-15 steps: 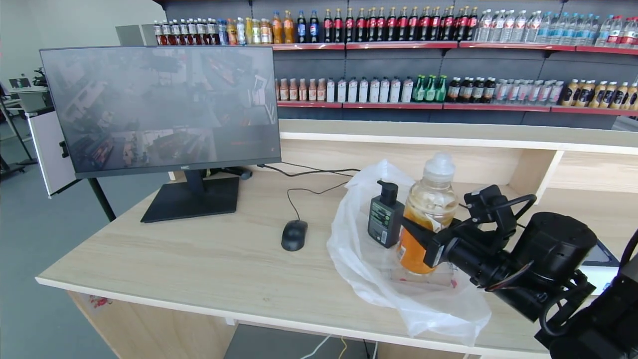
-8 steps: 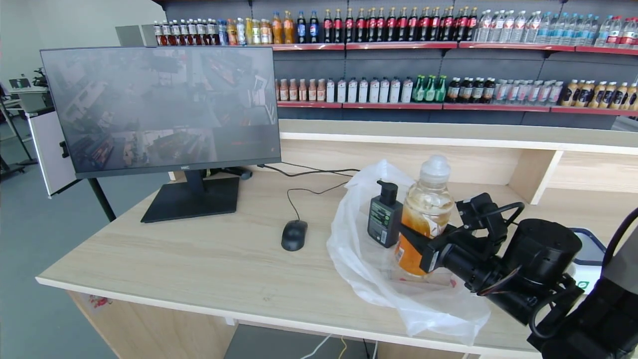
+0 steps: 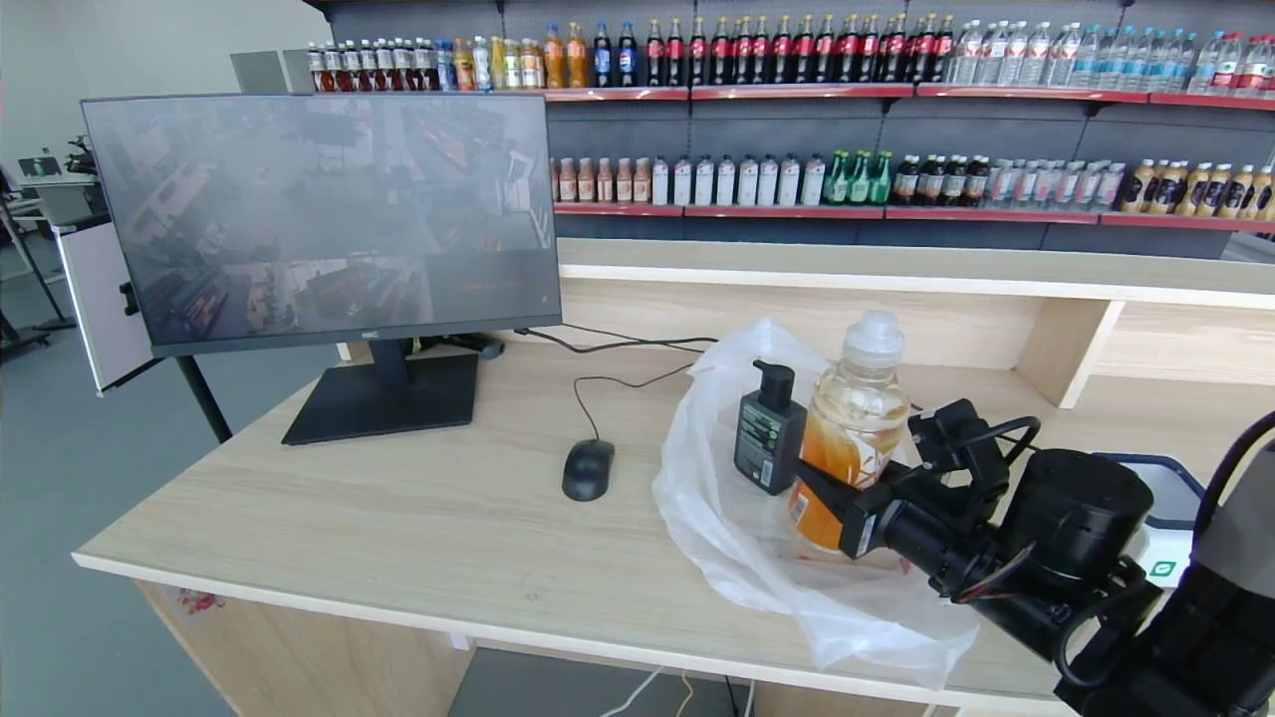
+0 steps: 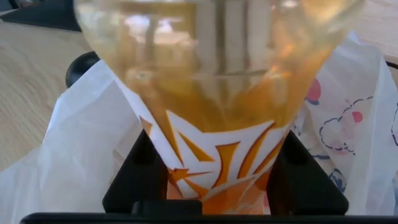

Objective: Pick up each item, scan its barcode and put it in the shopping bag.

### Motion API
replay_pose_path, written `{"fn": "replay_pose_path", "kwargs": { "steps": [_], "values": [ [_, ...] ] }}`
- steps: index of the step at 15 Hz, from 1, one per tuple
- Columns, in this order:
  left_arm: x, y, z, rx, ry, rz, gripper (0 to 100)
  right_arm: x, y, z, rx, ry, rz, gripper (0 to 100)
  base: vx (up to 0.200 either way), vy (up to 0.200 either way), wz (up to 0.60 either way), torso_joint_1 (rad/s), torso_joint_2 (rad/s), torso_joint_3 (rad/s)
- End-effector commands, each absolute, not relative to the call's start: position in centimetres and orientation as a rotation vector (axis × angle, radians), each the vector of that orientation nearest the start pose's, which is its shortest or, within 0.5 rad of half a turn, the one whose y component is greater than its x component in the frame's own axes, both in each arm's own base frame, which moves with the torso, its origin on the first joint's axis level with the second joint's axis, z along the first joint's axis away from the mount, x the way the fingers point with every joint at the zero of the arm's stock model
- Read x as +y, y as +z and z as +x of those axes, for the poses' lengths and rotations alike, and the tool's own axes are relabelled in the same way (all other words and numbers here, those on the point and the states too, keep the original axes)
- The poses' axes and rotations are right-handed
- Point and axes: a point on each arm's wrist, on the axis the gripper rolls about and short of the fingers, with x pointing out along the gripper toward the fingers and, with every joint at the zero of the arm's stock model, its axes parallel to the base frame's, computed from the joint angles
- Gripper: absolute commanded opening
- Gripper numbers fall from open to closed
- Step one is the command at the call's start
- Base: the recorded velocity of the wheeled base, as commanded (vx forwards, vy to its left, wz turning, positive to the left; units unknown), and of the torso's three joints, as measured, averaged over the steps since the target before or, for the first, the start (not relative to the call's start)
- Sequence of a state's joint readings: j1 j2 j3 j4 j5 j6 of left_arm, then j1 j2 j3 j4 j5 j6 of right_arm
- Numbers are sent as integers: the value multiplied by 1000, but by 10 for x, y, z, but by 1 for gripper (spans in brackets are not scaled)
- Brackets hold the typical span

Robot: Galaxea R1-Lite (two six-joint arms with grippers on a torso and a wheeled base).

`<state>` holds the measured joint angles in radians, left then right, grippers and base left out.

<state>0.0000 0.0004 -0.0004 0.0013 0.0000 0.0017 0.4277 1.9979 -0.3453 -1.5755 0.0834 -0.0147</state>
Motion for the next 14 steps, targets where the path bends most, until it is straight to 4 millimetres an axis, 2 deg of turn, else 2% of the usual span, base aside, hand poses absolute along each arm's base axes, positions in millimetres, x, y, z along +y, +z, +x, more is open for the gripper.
{"fn": "replay_pose_path", "kwargs": {
  "steps": [1,2,3,10,14],
  "values": [
    [0,75,-23,2,0,2,0,119,79,256,108,513,-34,0,0,0,0,0,0,0],
    [0,75,-23,2,0,2,0,119,79,257,106,511,-34,0,0,0,0,0,0,0],
    [0,75,-23,2,0,2,0,119,80,257,105,510,-32,100,0,0,0,0,0,0],
    [0,75,-23,2,0,2,0,113,95,252,63,496,4,100,0,0,0,0,0,0],
    [0,75,-23,0,0,2,0,102,116,232,0,491,14,100,0,0,0,0,0,0]
  ]
}}
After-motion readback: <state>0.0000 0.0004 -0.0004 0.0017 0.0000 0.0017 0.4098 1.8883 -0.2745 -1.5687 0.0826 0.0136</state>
